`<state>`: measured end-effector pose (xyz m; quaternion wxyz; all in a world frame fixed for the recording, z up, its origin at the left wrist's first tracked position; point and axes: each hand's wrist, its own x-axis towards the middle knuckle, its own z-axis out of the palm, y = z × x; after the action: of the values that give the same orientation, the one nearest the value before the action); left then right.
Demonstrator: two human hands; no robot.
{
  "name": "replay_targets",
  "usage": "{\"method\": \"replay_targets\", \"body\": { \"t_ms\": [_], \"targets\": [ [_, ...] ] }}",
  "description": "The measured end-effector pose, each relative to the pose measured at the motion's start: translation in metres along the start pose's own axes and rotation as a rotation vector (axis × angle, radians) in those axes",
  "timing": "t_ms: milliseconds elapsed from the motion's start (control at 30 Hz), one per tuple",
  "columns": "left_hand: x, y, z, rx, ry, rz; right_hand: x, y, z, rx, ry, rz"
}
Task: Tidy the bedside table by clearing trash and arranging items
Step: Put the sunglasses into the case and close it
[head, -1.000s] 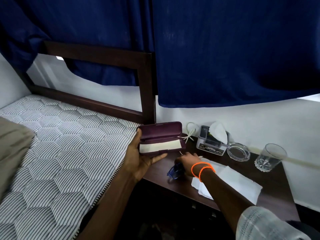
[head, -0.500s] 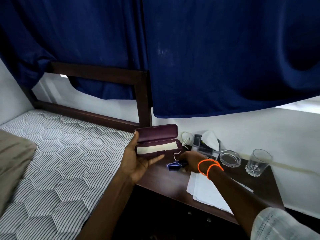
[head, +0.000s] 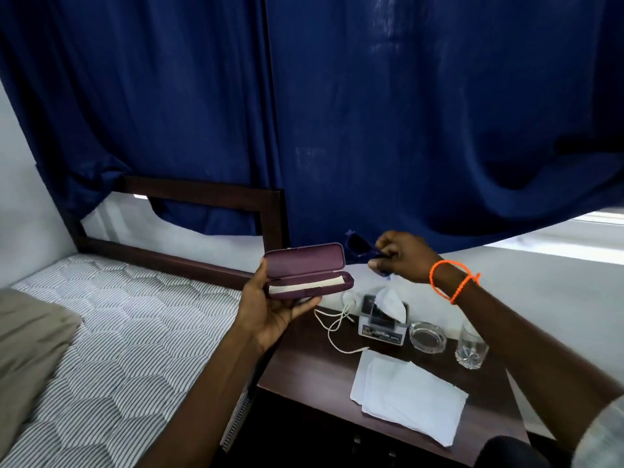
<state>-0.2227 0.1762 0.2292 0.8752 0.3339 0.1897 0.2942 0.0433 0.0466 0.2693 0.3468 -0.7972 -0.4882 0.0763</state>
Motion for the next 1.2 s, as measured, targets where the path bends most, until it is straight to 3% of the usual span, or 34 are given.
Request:
{"method": "replay_targets", "body": {
  "t_ms": [133, 267, 733, 1200],
  "targets": [
    [-0.001, 0.003, 0.012, -0.014, 0.01, -0.005, -0.013, -0.03, -0.038, 0.227, 0.054, -0.065],
    [-0.002, 0.002, 0.023, -0.019, 0.011, -0.018, -0.028, -0.063, -0.057, 0.297, 0.072, -0.13],
    [-0.005, 0.003, 0.043, 0.052, -0.023, -0.005, -0.031, -0.105, -0.029, 0.135, -0.162, -0.221],
    [-0.005, 0.007, 0.044, 0.079, -0.024, 0.001, -0.032, -0.11, -0.009, -0.008, -0.177, -0.205]
  ]
}}
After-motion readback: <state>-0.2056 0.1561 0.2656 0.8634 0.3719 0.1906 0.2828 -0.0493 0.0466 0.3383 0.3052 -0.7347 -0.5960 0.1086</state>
